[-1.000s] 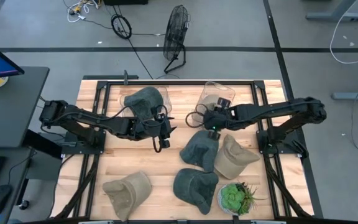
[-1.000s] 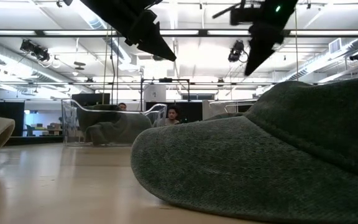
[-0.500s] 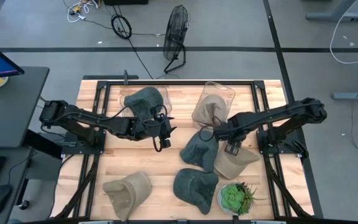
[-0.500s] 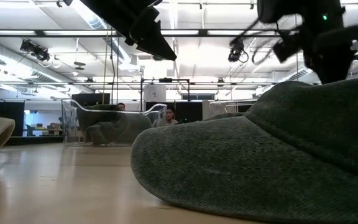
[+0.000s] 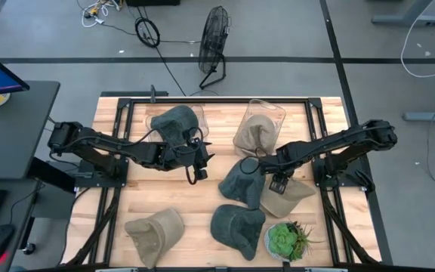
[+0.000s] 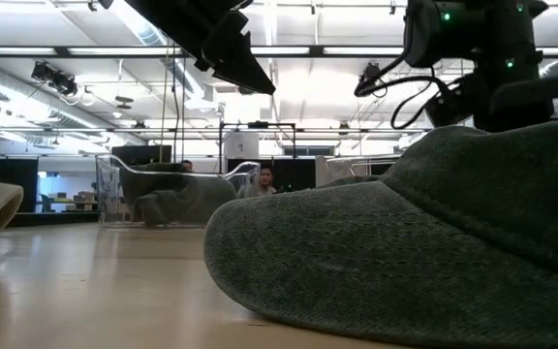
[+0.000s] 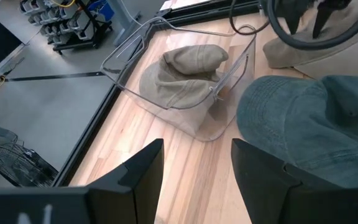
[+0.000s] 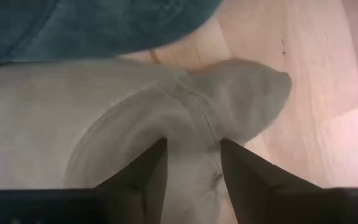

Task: Pick & Place hat
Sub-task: Put the right brown cap into the right transparent bin

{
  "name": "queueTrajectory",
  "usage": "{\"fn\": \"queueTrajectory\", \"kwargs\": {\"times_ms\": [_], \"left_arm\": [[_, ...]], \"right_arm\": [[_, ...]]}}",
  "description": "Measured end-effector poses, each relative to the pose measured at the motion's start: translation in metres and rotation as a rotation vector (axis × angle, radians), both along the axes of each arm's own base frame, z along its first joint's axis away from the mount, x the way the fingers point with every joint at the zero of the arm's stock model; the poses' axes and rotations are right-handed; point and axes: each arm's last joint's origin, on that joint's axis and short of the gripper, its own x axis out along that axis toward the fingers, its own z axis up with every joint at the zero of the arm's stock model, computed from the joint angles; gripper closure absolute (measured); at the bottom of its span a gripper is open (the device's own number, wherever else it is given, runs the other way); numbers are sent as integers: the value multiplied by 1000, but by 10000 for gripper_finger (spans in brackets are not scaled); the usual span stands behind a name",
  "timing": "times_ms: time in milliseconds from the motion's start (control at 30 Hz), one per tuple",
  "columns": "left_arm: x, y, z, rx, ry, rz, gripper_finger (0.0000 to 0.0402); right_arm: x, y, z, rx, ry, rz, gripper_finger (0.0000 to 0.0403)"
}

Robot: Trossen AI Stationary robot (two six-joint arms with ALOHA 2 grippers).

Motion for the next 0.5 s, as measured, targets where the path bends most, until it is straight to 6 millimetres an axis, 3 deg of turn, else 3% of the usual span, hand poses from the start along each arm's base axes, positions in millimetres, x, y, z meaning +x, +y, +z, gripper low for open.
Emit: {"fn": "queueTrajectory", "kwargs": {"times_ms": [200,433,500], "left_arm": [[0,0,0,0,0,0,209],[0,0,0,0,0,0,209],[0,0,0,0,0,0,209]], "right_arm": [[-2,-1,-20,-7,-69,6,270],[-3,-1,-28,-21,-94,14,387],[-3,-1,-27,-21,-92,14,391]]}}
